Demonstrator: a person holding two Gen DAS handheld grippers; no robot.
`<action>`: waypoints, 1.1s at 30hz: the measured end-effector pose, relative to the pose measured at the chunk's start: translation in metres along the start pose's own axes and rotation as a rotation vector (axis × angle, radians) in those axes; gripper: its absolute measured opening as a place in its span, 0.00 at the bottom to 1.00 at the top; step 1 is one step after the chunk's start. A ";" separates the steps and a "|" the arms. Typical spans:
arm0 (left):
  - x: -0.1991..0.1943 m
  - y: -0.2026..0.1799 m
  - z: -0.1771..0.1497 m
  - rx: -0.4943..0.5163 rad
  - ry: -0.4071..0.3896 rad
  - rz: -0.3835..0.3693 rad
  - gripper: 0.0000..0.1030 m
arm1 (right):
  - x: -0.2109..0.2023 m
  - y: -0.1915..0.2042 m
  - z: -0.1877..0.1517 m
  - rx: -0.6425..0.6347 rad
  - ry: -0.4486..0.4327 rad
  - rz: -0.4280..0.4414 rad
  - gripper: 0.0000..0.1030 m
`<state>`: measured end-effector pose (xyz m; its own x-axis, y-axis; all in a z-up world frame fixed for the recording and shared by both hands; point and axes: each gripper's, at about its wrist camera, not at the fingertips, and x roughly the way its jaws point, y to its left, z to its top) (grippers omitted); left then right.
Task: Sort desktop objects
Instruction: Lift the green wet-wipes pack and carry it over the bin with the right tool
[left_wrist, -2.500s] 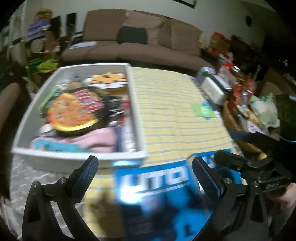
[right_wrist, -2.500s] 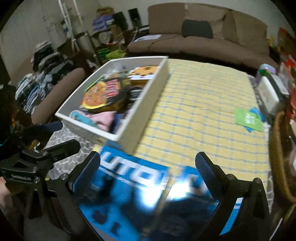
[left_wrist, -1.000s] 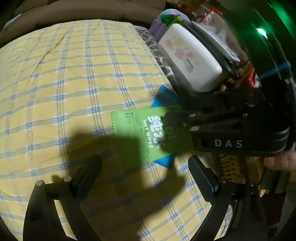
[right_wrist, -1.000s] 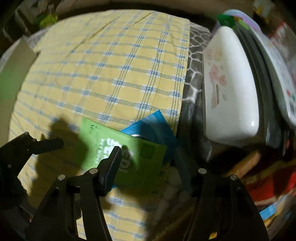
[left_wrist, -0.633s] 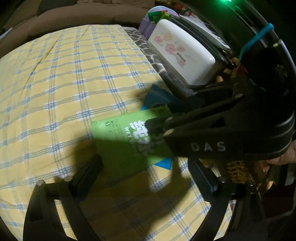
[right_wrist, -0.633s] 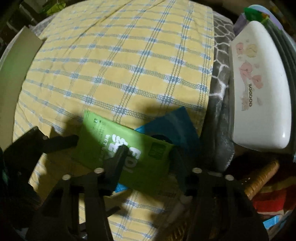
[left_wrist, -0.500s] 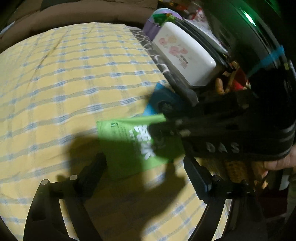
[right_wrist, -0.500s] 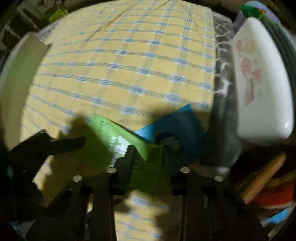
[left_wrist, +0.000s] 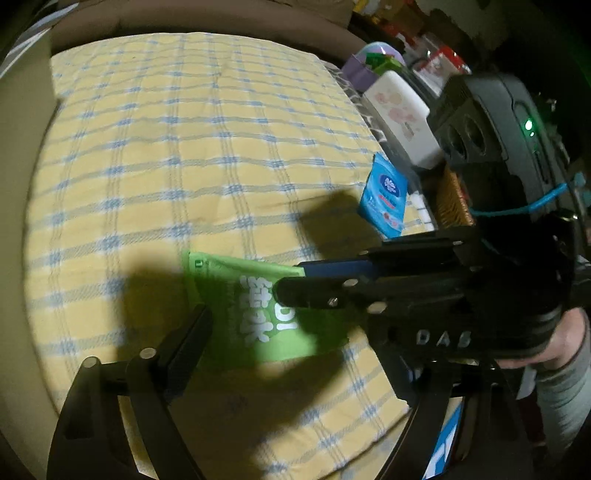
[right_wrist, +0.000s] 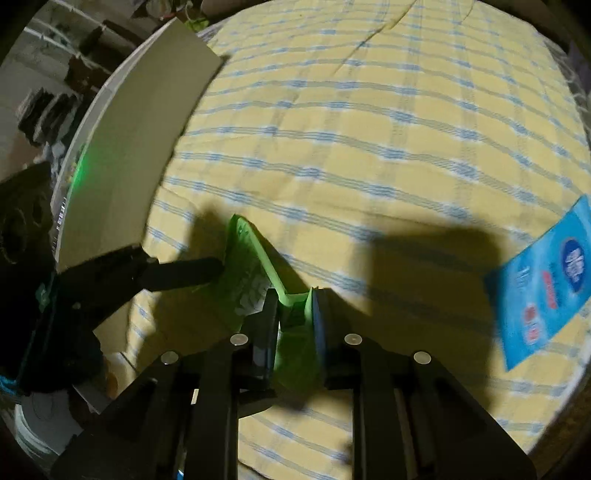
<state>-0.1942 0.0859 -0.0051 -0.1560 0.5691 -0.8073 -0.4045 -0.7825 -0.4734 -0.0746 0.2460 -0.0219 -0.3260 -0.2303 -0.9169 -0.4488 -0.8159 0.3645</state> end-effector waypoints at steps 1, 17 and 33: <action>0.000 0.002 -0.001 -0.012 -0.001 -0.025 0.69 | -0.003 -0.003 -0.001 0.016 -0.008 0.019 0.16; -0.108 -0.031 0.000 -0.056 -0.282 -0.200 0.69 | -0.130 0.000 -0.012 0.104 -0.174 0.003 0.16; -0.238 -0.015 -0.082 -0.181 -0.426 -0.430 0.06 | -0.193 0.141 -0.075 0.030 -0.249 0.168 0.16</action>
<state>-0.0776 -0.0589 0.1651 -0.3734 0.8637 -0.3384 -0.3578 -0.4707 -0.8065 -0.0128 0.1355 0.1944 -0.5900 -0.2206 -0.7766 -0.3946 -0.7604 0.5158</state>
